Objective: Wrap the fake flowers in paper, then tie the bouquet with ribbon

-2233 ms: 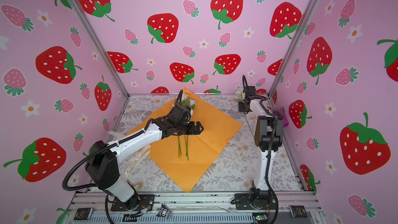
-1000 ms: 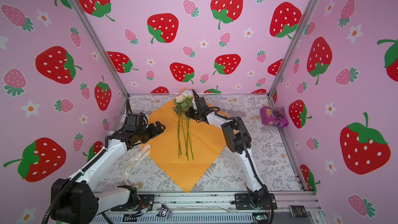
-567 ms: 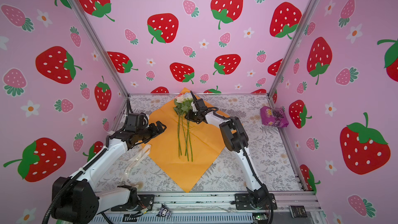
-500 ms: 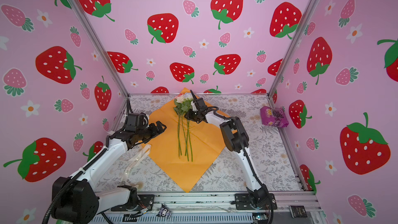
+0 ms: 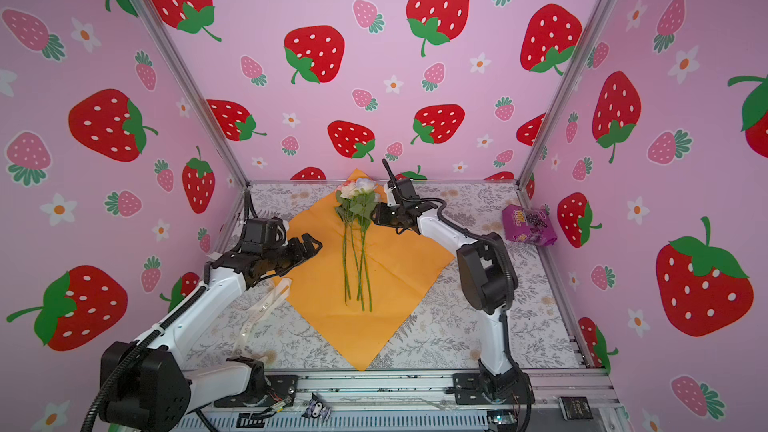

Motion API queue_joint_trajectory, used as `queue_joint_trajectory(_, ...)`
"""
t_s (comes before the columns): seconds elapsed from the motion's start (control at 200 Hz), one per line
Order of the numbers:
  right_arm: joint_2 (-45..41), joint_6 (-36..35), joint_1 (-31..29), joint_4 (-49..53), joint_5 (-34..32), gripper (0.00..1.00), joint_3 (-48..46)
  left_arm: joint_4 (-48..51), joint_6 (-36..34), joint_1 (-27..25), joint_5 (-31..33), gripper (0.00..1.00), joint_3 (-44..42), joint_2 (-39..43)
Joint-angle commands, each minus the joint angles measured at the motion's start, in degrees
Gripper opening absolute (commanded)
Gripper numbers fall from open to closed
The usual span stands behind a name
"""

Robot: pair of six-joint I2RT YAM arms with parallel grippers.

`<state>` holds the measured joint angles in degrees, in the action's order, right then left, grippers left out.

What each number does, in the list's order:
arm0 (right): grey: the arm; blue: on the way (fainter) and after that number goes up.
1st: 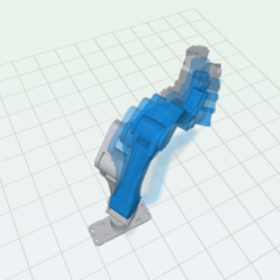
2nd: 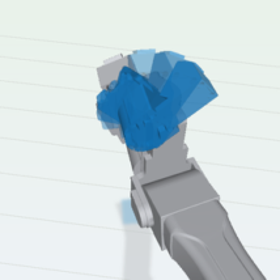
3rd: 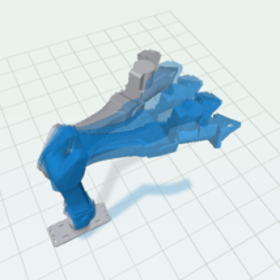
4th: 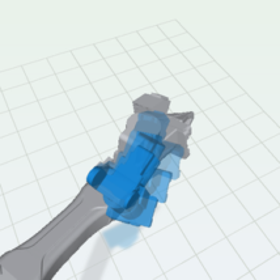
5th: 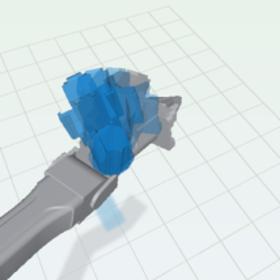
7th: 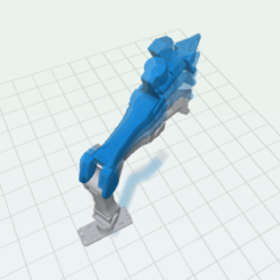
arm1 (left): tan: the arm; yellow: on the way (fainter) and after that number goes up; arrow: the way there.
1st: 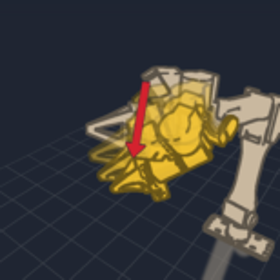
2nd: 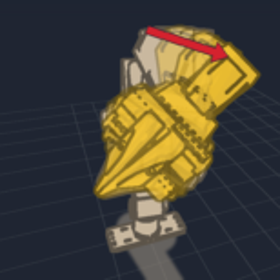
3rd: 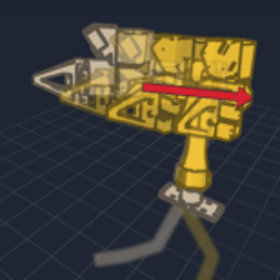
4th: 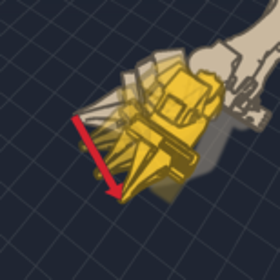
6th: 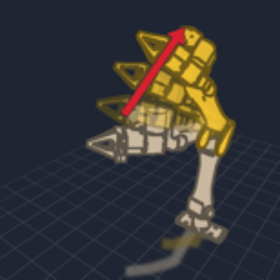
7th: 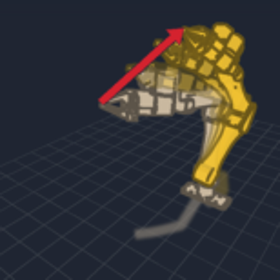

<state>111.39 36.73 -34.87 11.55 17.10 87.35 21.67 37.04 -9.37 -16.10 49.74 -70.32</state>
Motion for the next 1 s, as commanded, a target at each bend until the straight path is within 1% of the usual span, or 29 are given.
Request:
queue_joint_trajectory(0.0,-11.87,0.46,-0.4,-1.13,-3.47,0.45,-11.78,2.55,-1.2,-0.12,-2.58,1.0,-1.26,1.0)
queue_joint_trajectory(0.11,-24.05,9.22,-1.69,-7.97,-2.28,0.45,-29.79,4.5,-1.27,-1.2,-3.92,1.0,-2.38,1.83)
queue_joint_trajectory(0.185,-31.87,15.01,-4.08,-10.17,-2.64,0.46,-39.96,5.95,-0.94,-2.64,-3.87,0.99,-3.36,2.75)
queue_joint_trajectory(0.265,-38.09,20.75,-7.9,-11.46,-1.77,0.48,-48.48,6.91,0.23,-4.39,-3.43,0.99,-4.77,3.65)
queue_joint_trajectory(0.335,-41.97,24.66,-11.86,-11.37,-0.17,0.51,-53.78,7.82,1.56,-5.79,-3.26,0.98,-5.8,4.02)
queue_joint_trajectory(0.405,-45.02,28.59,-16.87,-11.96,-1.25,0.51,-58.1,9.68,2.65,-7.67,-1.34,0.97,-6.54,4.77)
queue_joint_trajectory(0.42,-45.43,29.33,-18.06,-12.26,-1.54,0.51,-58.81,9.97,2.79,-7.95,-1.05,0.97,-6.79,4.96)
queue_joint_trajectory(0.43,-45.66,29.77,-18.88,-12.43,-1.61,0.54,-59.19,10.08,2.85,-8.15,-0.95,0.97,-6.9,5.12)
queue_joint_trajectory(0.45,-46.1,30.78,-20.32,-12.66,-1.98,0.55,-59.84,10.27,3.01,-8.59,-0.66,0.97,-7.21,5.45)
queue_joint_trajectory(0.555,-46.87,35.19,-26.57,-12.49,-4.6,0.56,-62.29,10.67,4.54,-10.21,0.33,0.97,-9.06,6.87)
queue_joint_trajectory(0.63,-47.23,37.89,-29.75,-14.97,-5.74,0.57,-64.78,11.81,5.56,-10.83,0.54,0.97,-9.58,7.12)
queue_joint_trajectory(0.695,-46.89,39.55,-30.85,-17.9,-4.44,0.57,-66.77,12.87,5.57,-11.53,1.0,0.97,-9.62,7.37)
queue_joint_trajectory(0.82,-46.41,41.8,-32.1,-21.63,-4.08,0.58,-69.76,14.37,6.0,-13.2,2.93,0.97,-10.17,8.37)
queue_joint_trajectory(0.931,-44.52,41.86,-32.19,-25.51,-3.74,0.58,-71.41,13.95,6.62,-13.8,3.26,0.97,-11.46,9.49)
queue_joint_trajectory(0.996,-42.4,40.54,-32.18,-28.99,-3.9,0.59,-71.12,13.51,6.82,-13.88,3.21,0.97,-12.02,9.82)
